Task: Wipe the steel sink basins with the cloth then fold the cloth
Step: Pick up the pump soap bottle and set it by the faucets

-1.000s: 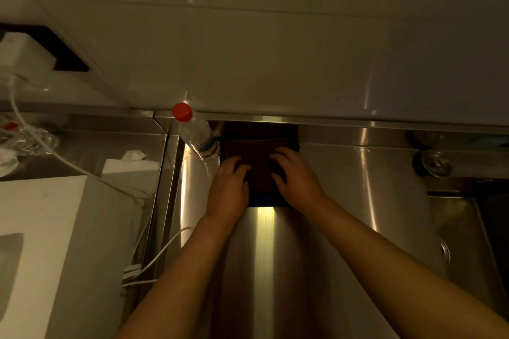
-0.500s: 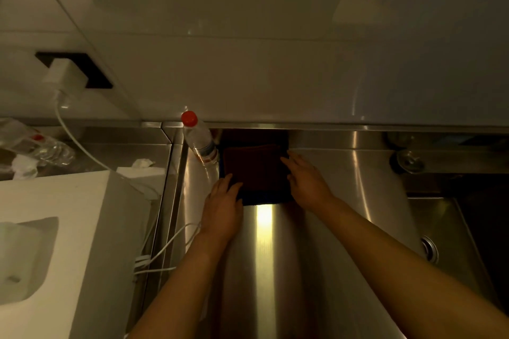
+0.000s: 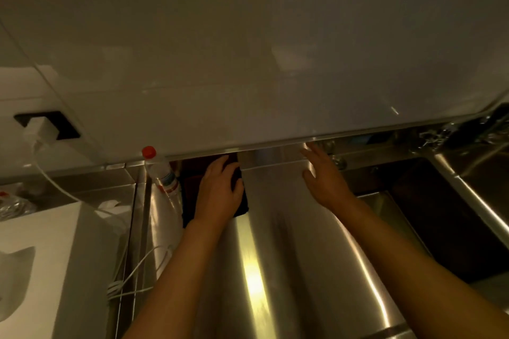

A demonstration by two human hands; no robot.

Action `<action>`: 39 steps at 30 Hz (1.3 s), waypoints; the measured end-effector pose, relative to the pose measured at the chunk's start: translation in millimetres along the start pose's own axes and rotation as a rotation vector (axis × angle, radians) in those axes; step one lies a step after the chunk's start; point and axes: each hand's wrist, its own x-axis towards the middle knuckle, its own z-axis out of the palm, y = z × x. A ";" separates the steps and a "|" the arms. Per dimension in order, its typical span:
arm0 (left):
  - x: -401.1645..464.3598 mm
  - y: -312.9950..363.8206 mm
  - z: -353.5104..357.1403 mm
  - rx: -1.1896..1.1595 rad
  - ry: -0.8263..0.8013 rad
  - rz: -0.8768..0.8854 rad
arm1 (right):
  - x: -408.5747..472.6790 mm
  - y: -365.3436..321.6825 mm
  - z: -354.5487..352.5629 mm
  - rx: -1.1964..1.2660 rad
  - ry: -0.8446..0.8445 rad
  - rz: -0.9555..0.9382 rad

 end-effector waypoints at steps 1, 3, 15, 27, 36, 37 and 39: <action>2.4 14.5 -1.1 0.003 0.013 0.044 | -6.1 1.8 -15.7 -0.002 0.027 -0.001; 7.6 43.6 -1.5 0.010 0.025 0.123 | -18.7 6.5 -49.2 0.001 0.095 -0.028; -3.5 284.5 23.9 0.004 0.041 0.541 | -167.1 50.7 -270.0 -0.315 0.429 -0.007; -90.5 506.9 75.8 -0.085 0.047 0.855 | -358.2 117.2 -438.5 -0.378 0.684 0.139; -171.7 674.6 129.1 -0.193 -0.031 1.117 | -533.4 157.2 -523.5 -0.488 0.872 0.344; -181.4 692.2 135.4 -0.215 -0.034 1.152 | -550.5 159.4 -531.4 -0.508 0.894 0.375; -200.4 723.6 150.8 -0.248 -0.054 1.218 | -583.7 162.2 -545.2 -0.543 0.937 0.433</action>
